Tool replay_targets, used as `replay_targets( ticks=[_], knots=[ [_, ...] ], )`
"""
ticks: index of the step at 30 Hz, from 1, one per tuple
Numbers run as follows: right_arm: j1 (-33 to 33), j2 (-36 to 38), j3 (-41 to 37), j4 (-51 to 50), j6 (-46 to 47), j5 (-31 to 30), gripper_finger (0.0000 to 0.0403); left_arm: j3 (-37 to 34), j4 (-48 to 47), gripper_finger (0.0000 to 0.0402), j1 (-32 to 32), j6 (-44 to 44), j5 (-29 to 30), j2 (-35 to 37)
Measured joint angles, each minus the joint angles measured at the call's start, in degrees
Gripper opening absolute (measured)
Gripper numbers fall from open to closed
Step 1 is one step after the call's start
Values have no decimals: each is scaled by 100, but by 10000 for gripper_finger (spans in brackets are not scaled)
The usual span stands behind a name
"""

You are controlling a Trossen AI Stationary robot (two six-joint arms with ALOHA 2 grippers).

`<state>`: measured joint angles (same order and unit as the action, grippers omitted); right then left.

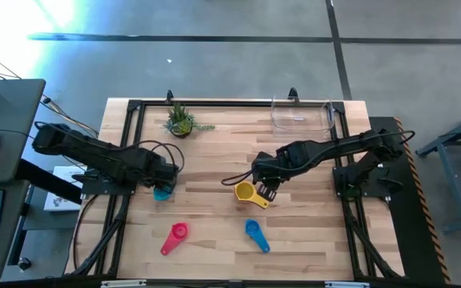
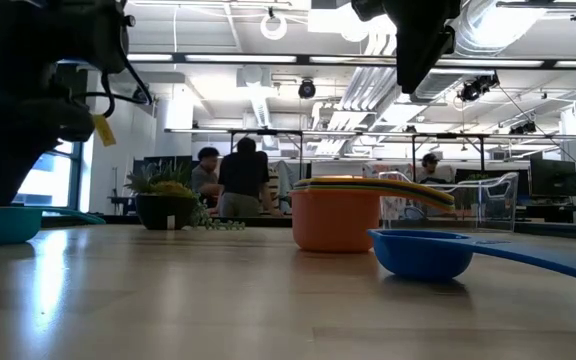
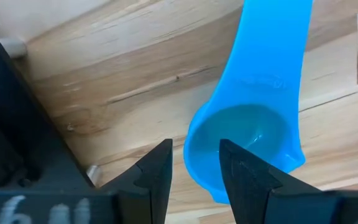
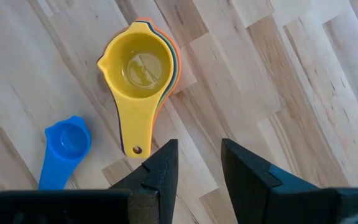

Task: Nest measuring cups in basket
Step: Stack the light blue measuring cup on top of the yellow measuring cup

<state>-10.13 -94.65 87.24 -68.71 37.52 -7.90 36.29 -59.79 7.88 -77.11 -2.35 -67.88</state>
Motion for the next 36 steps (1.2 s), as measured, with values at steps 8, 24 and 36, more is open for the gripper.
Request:
replay_targets(
  ticks=[8,24,36],
  knots=[
    [0,0,0,20,10,0,114,0,0,120,-2,283,4,-275],
    [0,0,0,85,146,-9,114,-2,166,84,0,348,82,-572],
    [0,0,0,83,149,-26,114,0,422,9,0,803,112,-572]
  ],
)
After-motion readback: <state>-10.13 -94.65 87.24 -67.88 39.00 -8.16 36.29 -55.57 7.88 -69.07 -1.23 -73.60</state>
